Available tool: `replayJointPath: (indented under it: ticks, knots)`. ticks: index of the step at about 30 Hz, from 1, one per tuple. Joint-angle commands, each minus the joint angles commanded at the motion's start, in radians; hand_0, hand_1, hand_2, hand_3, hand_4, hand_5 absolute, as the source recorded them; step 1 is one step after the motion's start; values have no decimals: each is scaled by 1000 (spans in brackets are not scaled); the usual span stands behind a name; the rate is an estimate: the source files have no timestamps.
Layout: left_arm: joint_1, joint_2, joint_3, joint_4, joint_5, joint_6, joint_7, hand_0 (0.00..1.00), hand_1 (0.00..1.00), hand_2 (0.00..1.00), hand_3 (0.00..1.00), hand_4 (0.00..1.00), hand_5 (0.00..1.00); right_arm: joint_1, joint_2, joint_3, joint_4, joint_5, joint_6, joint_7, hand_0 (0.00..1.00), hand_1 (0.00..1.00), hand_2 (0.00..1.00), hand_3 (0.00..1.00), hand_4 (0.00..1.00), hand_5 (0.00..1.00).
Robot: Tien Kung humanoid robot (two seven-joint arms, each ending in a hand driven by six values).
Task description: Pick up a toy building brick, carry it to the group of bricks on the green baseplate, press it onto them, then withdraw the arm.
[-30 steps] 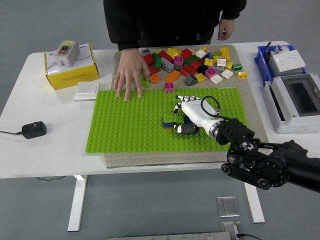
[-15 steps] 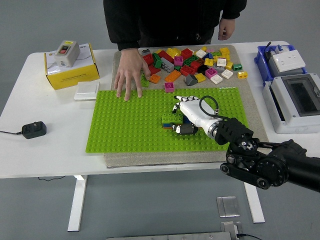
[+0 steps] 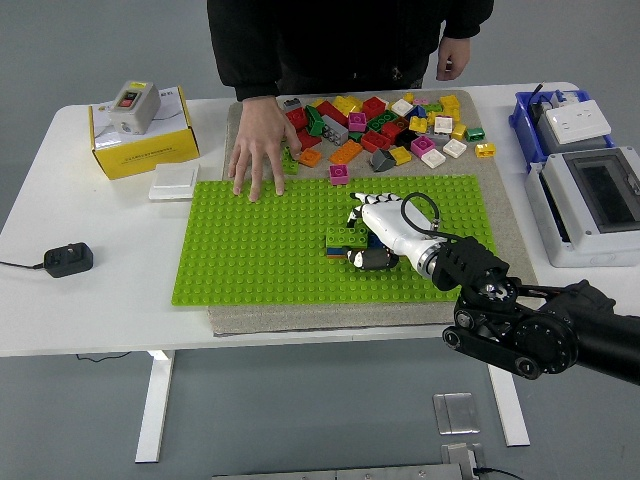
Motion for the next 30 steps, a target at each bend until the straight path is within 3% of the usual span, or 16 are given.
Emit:
replayJointPath:
  ticks: [28,30]
  knots:
    - [1,-1,21,0,-18,7,-5,658,631,594,713,278,760,1,4,-5,0,-1,-3,5,966,958,982,442,441,345]
    - [2,-1,21,0,-18,8,-6,657,631,594,712,278,760,1,4,-5,0,-2,-3,5,964,957,982,476,442,343]
